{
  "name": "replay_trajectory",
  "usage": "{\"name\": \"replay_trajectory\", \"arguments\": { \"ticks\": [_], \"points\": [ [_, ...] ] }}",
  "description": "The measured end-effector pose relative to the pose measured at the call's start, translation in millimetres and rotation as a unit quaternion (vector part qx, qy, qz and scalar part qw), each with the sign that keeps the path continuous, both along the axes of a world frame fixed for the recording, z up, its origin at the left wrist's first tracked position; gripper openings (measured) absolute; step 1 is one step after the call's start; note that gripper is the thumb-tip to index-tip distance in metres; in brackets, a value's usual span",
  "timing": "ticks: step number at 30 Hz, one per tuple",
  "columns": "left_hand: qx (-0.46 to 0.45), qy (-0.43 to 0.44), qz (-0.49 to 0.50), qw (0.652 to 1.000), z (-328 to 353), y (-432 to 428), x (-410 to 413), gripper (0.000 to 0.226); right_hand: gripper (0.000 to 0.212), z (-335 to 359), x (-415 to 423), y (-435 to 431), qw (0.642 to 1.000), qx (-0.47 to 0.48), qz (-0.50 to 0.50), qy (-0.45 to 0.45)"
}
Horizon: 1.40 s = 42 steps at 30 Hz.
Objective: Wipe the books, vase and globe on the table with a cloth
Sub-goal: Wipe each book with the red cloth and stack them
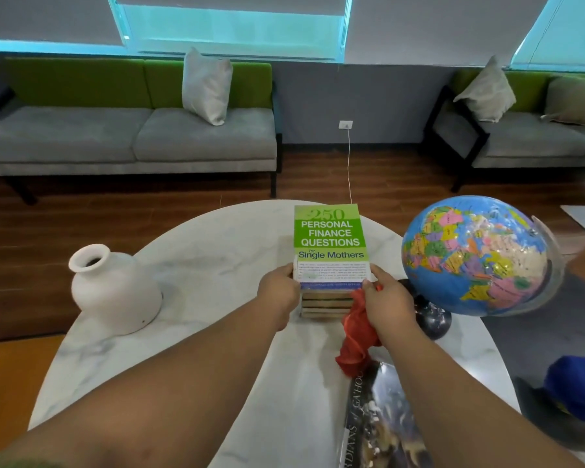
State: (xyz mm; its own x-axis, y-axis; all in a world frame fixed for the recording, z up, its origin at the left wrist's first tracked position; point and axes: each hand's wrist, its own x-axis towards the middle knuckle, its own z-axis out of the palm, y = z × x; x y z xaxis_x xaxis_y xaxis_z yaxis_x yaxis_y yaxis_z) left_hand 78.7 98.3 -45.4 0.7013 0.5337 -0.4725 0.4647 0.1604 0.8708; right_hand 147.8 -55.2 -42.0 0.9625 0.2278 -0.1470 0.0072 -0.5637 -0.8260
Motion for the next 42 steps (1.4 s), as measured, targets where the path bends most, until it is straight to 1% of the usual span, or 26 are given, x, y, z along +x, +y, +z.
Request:
{"name": "replay_trajectory", "arguments": {
  "ticks": [7, 11, 13, 17, 19, 20, 22, 24, 26, 27, 30, 31, 32, 33, 34, 35, 36, 39, 40, 41, 42],
  "points": [
    [0.01, 0.0, -0.064, 0.998, -7, -2, 2, 0.054, 0.037, -20, 8, 3, 0.999, 0.023, -0.039, 0.007],
    [0.024, 0.01, -0.083, 0.996, -8, 3, 0, 0.052, 0.038, -26, 10, 2, 0.998, 0.028, -0.048, 0.022],
    [0.021, 0.009, -0.092, 0.996, -7, 5, -2, 0.051, 0.038, -25, 9, 1, 0.999, 0.017, -0.039, 0.023],
    [0.055, 0.032, -0.085, 0.994, -9, 8, -2, 0.051, 0.038, -21, 6, 1, 0.999, -0.003, -0.026, 0.024],
    [0.063, 0.043, -0.074, 0.994, -10, 7, -1, 0.054, 0.034, -20, 0, 4, 0.998, -0.022, -0.052, 0.005],
    [0.069, 0.046, -0.072, 0.994, -10, 7, -1, 0.056, 0.031, -20, -6, 6, 0.997, -0.016, -0.078, 0.003],
    [0.077, 0.044, -0.062, 0.994, -10, 6, -1, 0.06, 0.025, -17, -23, 9, 0.993, 0.027, -0.112, 0.01],
    [0.069, 0.034, -0.045, 0.996, -9, 6, -2, 0.063, 0.022, -12, -40, 13, 0.992, 0.069, -0.102, 0.007],
    [0.054, 0.027, -0.039, 0.997, -9, 6, -2, 0.063, 0.022, -6, -50, 18, 0.994, 0.066, -0.074, -0.036],
    [0.044, 0.025, -0.036, 0.998, -10, 5, -2, 0.063, 0.023, -2, -51, 21, 0.994, 0.059, -0.061, -0.074],
    [0.006, 0.015, -0.012, 1.0, -15, 5, -1, 0.062, 0.025, 9, -46, 32, 0.972, 0.048, -0.017, -0.23],
    [-0.007, 0.012, 0.0, 1.0, -16, 6, 0, 0.062, 0.023, 8, -41, 36, 0.966, 0.04, 0.026, -0.255],
    [-0.018, 0.009, 0.013, 1.0, -18, 6, 0, 0.061, 0.021, 7, -36, 39, 0.963, 0.02, 0.092, -0.251],
    [-0.027, 0.007, 0.025, 0.999, -18, 6, 1, 0.061, 0.022, 2, -32, 41, 0.958, -0.017, 0.174, -0.226],
    [-0.033, 0.005, 0.034, 0.999, -18, 6, 1, 0.061, 0.027, -4, -29, 41, 0.943, -0.067, 0.246, -0.215],
    [-0.035, 0.003, 0.04, 0.999, -18, 5, 1, 0.061, 0.032, -10, -26, 39, 0.923, -0.116, 0.29, -0.225],
    [-0.037, 0.001, 0.043, 0.998, -18, 5, 2, 0.061, 0.036, -15, -21, 38, 0.911, -0.144, 0.303, -0.239],
    [-0.059, -0.013, 0.04, 0.997, -18, 1, 6, 0.062, 0.043, -15, -13, 35, 0.923, -0.181, 0.249, -0.23],
    [-0.064, -0.014, 0.044, 0.997, -19, 0, 6, 0.062, 0.047, -16, -13, 38, 0.922, -0.207, 0.238, -0.223],
    [-0.066, -0.016, 0.052, 0.996, -19, 0, 7, 0.059, 0.052, -16, -16, 42, 0.913, -0.243, 0.245, -0.218],
    [-0.066, -0.016, 0.063, 0.996, -19, 1, 7, 0.054, 0.057, -15, -19, 46, 0.895, -0.28, 0.267, -0.222]
  ]
}}
